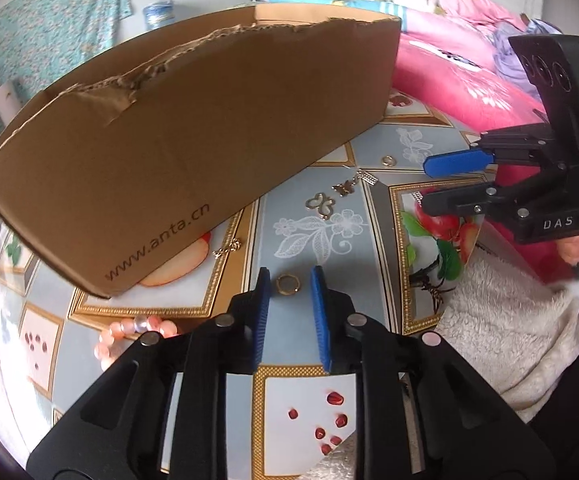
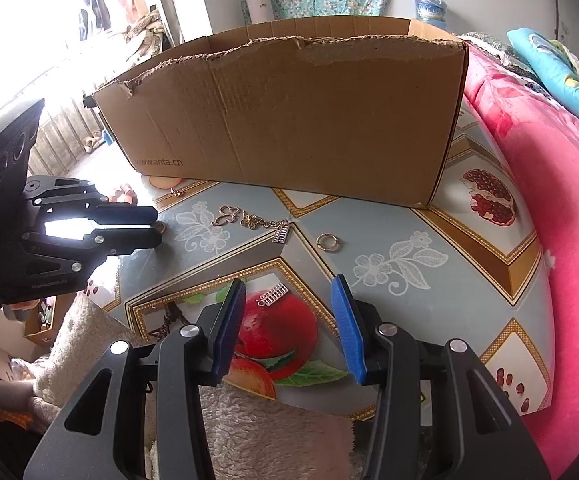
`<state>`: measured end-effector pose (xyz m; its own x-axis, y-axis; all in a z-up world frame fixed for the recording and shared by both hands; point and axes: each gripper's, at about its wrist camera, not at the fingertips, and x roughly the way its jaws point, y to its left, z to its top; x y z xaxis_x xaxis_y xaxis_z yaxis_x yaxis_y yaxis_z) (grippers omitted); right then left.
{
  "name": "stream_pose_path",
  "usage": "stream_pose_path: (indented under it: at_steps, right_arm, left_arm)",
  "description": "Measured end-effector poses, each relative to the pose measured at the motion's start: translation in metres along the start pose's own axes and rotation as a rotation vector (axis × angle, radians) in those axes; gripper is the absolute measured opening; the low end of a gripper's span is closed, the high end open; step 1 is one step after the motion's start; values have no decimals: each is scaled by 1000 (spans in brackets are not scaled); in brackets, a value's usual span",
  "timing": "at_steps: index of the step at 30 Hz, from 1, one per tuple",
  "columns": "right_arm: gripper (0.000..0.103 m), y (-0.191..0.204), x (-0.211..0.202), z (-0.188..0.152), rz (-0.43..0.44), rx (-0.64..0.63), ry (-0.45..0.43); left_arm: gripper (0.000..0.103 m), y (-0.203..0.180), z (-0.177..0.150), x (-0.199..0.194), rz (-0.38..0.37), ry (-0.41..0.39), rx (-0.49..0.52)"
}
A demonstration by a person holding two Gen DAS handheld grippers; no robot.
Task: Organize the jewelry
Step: 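Close the left gripper on the gold ring while the right gripper reaches the gold rectangular charm, then close the right gripper on the gold rectangular charm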
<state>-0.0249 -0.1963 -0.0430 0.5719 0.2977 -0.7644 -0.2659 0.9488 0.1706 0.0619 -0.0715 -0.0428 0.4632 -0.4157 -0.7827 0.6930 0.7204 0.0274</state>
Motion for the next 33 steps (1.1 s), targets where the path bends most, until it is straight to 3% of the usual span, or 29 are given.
stream_pose_path:
  at_steps: [12, 22, 33]
  right_arm:
    - [44, -2, 0, 1, 3, 0, 0]
    - [42, 6, -8, 3, 16, -45, -19]
    - [26, 18, 1, 1, 10, -196, 35]
  left_arm:
    - [11, -2, 3, 2, -2, -15, 30]
    - [10, 0, -1, -5, 2, -55, -32]
    - [10, 8, -4, -16, -6, -94, -99]
